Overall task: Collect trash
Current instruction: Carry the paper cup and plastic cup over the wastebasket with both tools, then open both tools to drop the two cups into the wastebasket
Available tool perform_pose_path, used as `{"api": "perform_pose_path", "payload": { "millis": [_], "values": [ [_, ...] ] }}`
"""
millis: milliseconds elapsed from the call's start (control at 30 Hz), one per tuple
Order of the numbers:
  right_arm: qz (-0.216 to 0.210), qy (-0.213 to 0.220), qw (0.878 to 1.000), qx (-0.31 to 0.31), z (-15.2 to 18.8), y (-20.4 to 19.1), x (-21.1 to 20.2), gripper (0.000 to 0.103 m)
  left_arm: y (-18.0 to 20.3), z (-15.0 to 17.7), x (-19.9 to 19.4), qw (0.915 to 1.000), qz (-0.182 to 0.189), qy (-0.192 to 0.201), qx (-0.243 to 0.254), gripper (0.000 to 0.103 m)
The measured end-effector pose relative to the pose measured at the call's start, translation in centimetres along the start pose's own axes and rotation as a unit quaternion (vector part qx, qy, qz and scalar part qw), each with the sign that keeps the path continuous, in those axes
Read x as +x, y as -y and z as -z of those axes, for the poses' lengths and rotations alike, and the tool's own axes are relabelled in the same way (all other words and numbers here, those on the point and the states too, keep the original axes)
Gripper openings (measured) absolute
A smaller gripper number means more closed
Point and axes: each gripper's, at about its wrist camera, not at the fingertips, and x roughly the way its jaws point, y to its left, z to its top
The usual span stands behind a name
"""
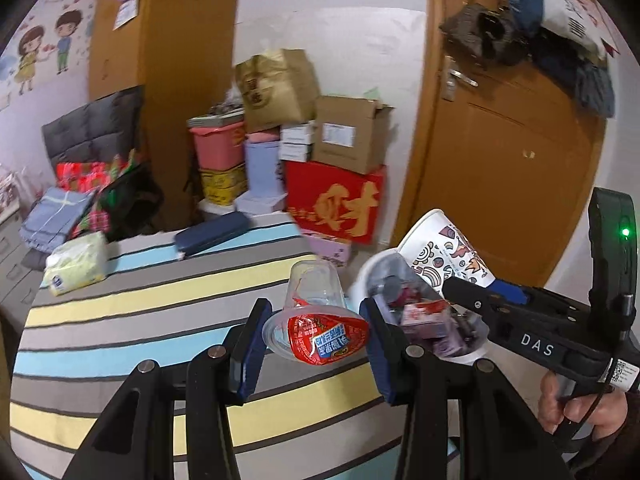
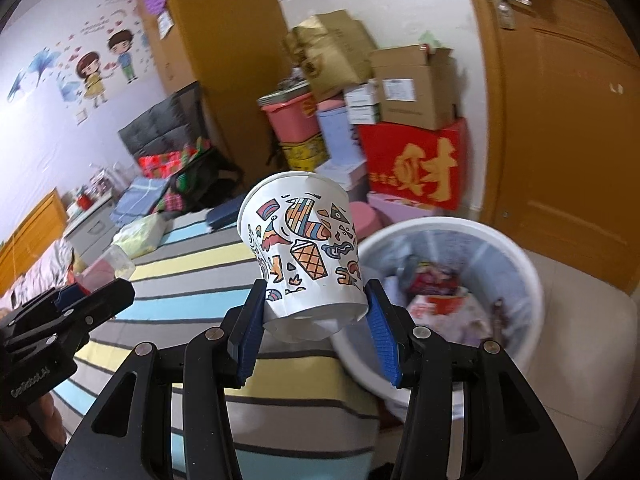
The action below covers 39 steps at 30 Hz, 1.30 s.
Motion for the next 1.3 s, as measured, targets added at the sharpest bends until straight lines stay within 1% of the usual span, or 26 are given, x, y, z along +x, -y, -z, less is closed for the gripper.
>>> {"api": "perform_pose_path", "payload": {
  "millis": [167, 367, 533, 667, 800, 867, 967, 1033, 1100, 1167, 1200, 1233, 1300],
  "values": [
    [0.028, 0.011, 0.999, 0.016, 0.1, 3.0, -1.4, 0.050, 3.5, -0.4, 1.7, 0.9994, 0.033, -0.006, 0.005, 0.046],
    [0.063, 0.007, 0.997, 0.037, 0.5, 6.2, -1.8, 0.050, 7.3, -0.2, 4.7, 0.9973, 0.065, -0.031, 0.017, 0.046],
    [0.086, -0.008, 0.995, 0.057, 0.9, 8.8, -1.4, 0.050, 9.2, 0.0, 7.1, 0.9956, 0.075, -0.051, 0.024, 0.046],
    [0.092, -0.022, 0.993, 0.064, 1.1, 10.0, -0.5, 0.050, 10.4, 0.3, 8.8, 0.9948, 0.075, -0.062, 0.030, 0.046],
    [0.096, -0.039, 0.993, 0.061, 1.2, 10.8, 0.5, 0.050, 10.8, 0.5, 10.8, 0.9937, 0.077, -0.078, 0.024, 0.046],
    [0.097, -0.047, 0.992, 0.058, 1.2, 11.0, 1.0, 0.050, 10.8, 0.5, 11.6, 0.9937, 0.074, -0.080, 0.023, 0.046],
    [0.097, -0.059, 0.992, 0.052, 1.1, 11.5, 1.9, 0.050, 10.7, 0.5, 12.6, 0.9925, 0.086, -0.086, 0.015, 0.046],
    [0.096, -0.064, 0.992, 0.047, 1.2, 11.6, 2.4, 0.051, 10.6, 0.5, 13.3, 0.9924, 0.084, -0.089, 0.015, 0.046],
    [0.097, -0.069, 0.992, 0.045, 1.2, 11.9, 2.8, 0.051, 10.4, 0.6, 14.1, 0.9922, 0.081, -0.094, 0.008, 0.051],
    [0.083, -0.081, 0.992, 0.040, 1.2, 12.1, 3.4, 0.052, 10.2, 0.8, 14.7, 0.9915, 0.081, -0.102, 0.000, 0.063],
    [0.080, -0.085, 0.992, 0.041, 1.2, 12.1, 3.5, 0.053, 10.1, 0.8, 14.8, 0.9914, 0.083, -0.102, -0.002, 0.063],
    [0.079, -0.085, 0.992, 0.040, 1.3, 12.1, 3.5, 0.058, 10.0, 0.9, 14.9, 0.9911, 0.084, -0.103, -0.002, 0.063],
    [0.086, -0.081, 0.992, 0.034, 1.5, 12.0, 3.2, 0.060, 9.9, 1.0, 15.0, 0.9908, 0.084, -0.106, -0.003, 0.063]
  ]
}}
